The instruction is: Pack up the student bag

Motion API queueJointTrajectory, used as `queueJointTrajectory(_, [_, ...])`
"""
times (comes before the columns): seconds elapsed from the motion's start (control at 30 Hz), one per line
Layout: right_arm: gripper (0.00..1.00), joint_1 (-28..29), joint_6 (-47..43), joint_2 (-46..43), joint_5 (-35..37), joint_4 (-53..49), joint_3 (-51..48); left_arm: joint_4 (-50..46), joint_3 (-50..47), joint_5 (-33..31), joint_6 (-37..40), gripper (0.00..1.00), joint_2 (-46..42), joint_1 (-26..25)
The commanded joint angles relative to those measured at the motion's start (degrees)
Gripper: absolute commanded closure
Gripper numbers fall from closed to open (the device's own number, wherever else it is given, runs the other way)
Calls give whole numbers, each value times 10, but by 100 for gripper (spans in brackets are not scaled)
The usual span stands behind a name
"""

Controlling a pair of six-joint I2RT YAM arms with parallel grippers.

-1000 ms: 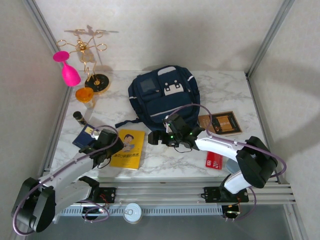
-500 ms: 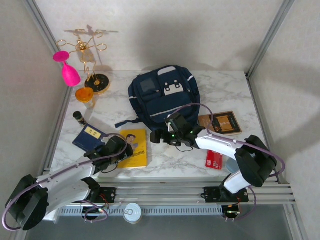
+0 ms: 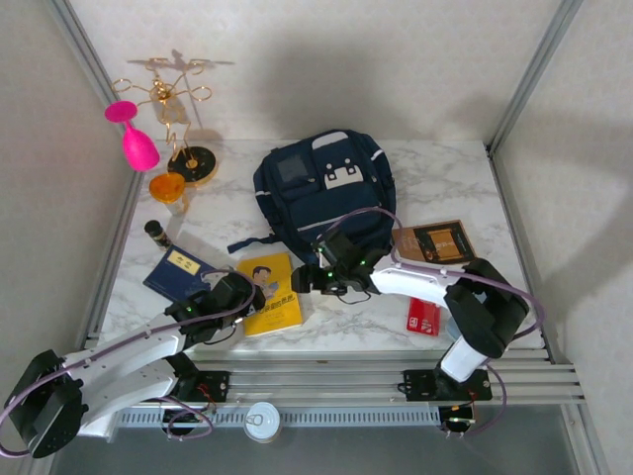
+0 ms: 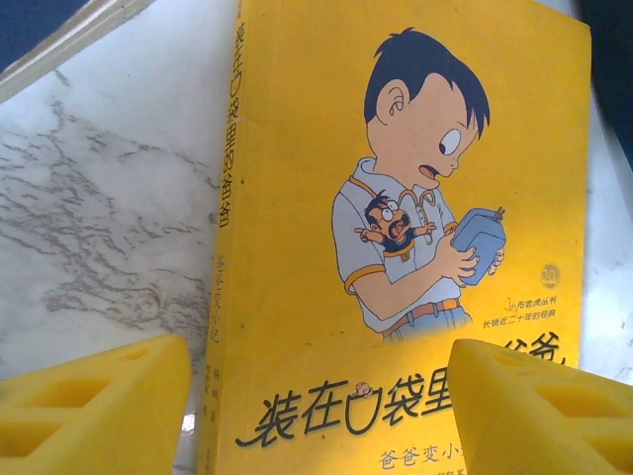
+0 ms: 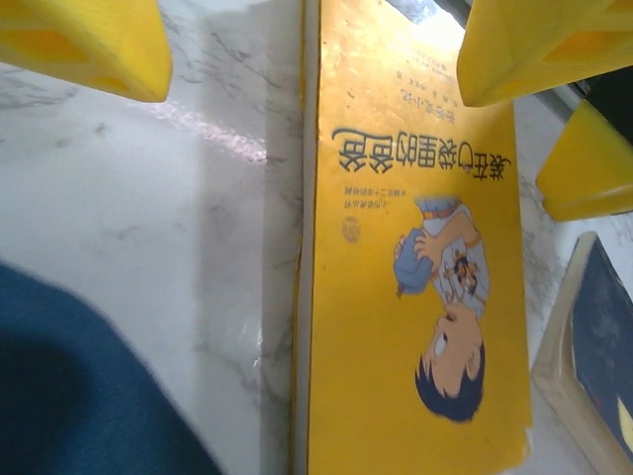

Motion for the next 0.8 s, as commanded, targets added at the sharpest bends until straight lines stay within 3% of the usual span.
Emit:
queueJointTrajectory(0.0, [30,16,11,34,-8,11,24,27,-10,8,-3,33,17,-1])
queueJointTrajectory(0.43, [37,35,18,110,-37,53,61,30,-17,-13,-3,37,67,0])
queueJointTrajectory(0.77, [37,50,40,99,-64,73,68,46,-41,-11,-8,42,81,0])
